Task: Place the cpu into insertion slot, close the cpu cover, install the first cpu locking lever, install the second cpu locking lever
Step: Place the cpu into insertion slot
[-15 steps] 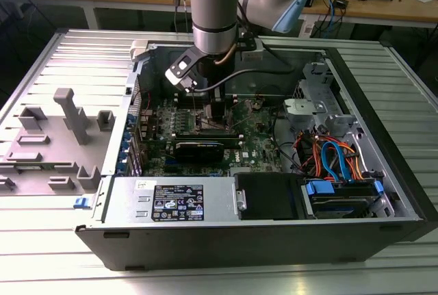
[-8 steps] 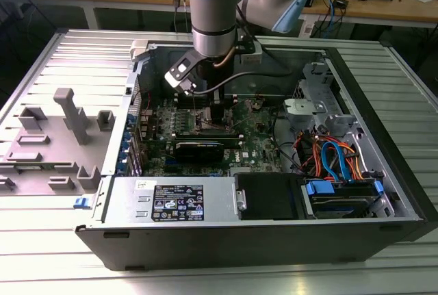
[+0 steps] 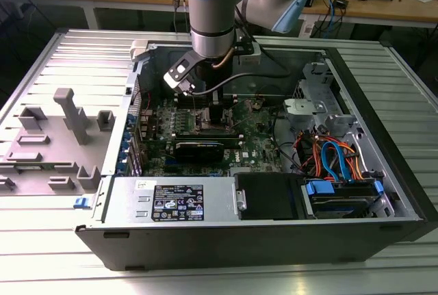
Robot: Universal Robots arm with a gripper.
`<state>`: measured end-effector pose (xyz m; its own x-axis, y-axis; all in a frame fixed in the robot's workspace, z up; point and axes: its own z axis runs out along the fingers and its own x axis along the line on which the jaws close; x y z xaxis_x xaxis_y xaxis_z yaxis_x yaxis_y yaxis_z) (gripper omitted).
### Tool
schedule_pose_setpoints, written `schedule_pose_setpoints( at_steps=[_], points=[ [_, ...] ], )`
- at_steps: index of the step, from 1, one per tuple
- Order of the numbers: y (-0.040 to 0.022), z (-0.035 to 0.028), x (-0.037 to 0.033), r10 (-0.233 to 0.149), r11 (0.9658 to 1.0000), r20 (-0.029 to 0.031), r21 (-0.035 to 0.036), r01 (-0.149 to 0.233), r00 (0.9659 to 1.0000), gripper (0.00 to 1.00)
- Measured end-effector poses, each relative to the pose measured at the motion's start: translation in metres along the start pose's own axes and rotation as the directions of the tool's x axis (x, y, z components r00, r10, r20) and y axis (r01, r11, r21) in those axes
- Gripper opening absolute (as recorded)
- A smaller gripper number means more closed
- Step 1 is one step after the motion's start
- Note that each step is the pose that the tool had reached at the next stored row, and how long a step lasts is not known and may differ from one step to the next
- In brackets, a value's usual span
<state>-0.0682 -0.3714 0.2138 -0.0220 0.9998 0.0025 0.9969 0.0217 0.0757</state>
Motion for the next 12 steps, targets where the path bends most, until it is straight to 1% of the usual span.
schedule_pose_setpoints(
  at_steps=[7,8,9,10,12],
  points=[
    [0.0000,0.0001,0.0000,0.000,1.0000,0.0003,0.0001,0.000,1.0000,0.54],
    [-0.0003,0.0003,0.0001,0.000,1.0000,0.0028,-0.0015,0.000,1.0000,0.54],
    [-0.0008,0.0007,0.0000,0.000,1.0000,0.0029,-0.0039,0.000,1.0000,0.54],
    [-0.0016,0.0019,0.0000,0.000,1.0000,0.0031,-0.0048,0.000,1.0000,0.54],
    [-0.0028,0.0042,0.0000,0.000,1.0000,0.0031,-0.0049,0.000,1.0000,0.54]
  ],
)
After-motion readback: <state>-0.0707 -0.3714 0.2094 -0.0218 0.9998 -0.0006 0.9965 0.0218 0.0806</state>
